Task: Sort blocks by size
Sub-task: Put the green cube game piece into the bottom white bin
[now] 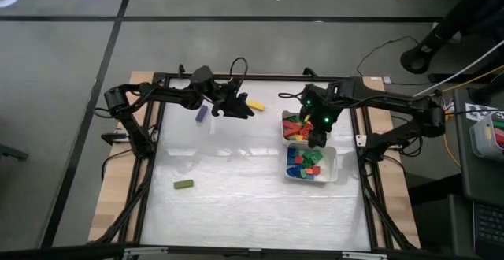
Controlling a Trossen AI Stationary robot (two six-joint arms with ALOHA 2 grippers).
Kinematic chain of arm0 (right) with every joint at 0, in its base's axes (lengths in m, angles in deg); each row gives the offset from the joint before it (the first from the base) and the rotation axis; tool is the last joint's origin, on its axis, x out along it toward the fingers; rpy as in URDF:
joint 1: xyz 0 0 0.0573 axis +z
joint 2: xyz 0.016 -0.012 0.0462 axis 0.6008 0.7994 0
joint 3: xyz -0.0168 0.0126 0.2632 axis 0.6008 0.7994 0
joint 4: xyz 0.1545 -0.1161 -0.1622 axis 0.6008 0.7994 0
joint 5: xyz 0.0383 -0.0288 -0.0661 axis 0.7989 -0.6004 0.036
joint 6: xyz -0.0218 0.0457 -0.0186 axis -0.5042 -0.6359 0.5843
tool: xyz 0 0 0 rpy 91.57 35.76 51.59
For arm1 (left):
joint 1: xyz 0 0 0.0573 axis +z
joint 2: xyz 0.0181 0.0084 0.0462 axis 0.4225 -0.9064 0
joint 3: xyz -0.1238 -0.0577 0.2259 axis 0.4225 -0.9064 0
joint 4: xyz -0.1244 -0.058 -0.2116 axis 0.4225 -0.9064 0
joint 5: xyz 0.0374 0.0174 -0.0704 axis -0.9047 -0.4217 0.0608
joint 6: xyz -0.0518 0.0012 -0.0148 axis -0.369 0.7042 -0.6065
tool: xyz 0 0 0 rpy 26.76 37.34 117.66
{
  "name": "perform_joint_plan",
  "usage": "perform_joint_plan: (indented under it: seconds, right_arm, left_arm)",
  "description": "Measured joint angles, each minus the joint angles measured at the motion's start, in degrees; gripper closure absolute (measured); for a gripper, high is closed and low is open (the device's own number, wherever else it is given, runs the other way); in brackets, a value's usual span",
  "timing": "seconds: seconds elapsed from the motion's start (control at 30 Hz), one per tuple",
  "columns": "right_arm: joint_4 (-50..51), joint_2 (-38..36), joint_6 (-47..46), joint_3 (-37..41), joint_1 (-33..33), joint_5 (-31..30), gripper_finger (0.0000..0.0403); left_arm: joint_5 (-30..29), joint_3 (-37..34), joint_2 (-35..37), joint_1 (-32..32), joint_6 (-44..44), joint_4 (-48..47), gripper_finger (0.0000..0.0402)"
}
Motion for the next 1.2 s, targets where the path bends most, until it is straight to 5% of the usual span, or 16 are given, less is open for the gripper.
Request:
perform_joint_plan:
  seconds: [0.3, 0.8, 1.2]
  right_arm:
    - [-1.23, 0.04, -3.4, 2.57, 5.34, -0.19, 0.0244]
    - [-2.47, 0.07, -10.41, 4.66, 9.37, -14.1, 0.0244]
    - [-2.25, 0.07, -16.43, 4.66, 9.43, -12.67, 0.0212]
  left_arm:
    - [-0.17, 0.0, 0.0, 0.0, 0.18, -0.11, 0.022]
    - [-0.37, 0.0, 0.01, 0.09, 6.48, -0.04, 0.022]
    - [-0.26, 0.04, 0.35, 4.73, 14.83, -0.09, 0.022]
